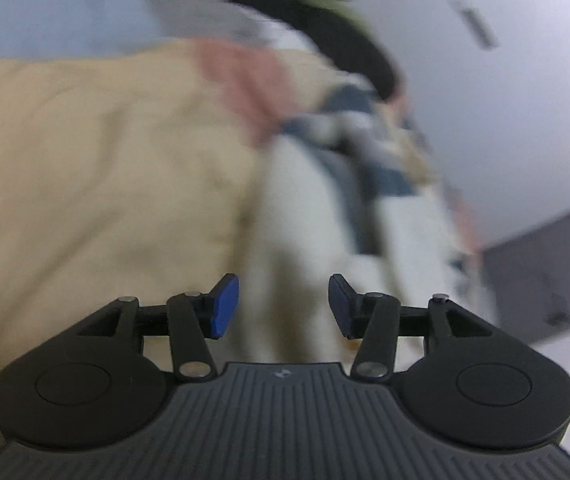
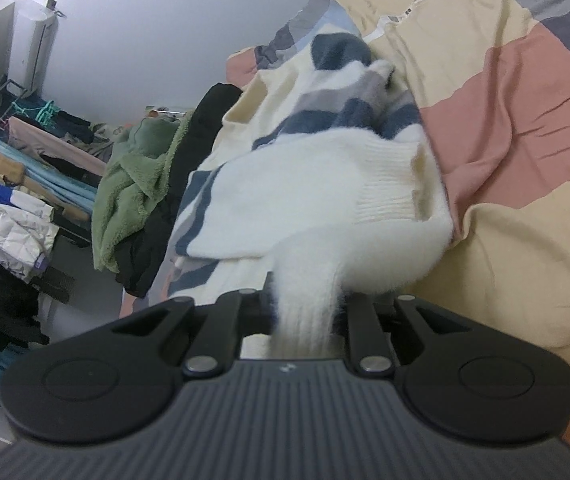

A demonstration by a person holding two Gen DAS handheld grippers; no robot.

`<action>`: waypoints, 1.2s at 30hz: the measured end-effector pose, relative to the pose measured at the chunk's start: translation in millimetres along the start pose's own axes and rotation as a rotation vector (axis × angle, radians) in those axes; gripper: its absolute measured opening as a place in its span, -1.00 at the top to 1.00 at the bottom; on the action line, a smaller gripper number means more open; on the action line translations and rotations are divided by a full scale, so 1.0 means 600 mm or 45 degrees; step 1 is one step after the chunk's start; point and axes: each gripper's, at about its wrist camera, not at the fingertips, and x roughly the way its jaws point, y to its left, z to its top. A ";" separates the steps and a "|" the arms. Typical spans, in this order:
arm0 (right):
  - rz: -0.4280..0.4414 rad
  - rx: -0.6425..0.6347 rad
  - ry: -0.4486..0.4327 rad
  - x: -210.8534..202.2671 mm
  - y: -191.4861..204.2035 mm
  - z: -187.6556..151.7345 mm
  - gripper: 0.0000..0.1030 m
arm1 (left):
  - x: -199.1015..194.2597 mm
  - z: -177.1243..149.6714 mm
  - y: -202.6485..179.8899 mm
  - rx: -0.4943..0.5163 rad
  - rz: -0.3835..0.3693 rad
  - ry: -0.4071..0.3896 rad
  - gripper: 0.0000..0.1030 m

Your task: Fold large clothes

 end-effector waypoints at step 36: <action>0.094 0.004 0.021 0.016 -0.024 -0.004 0.62 | 0.134 -0.038 0.005 -0.322 -0.281 0.333 -0.06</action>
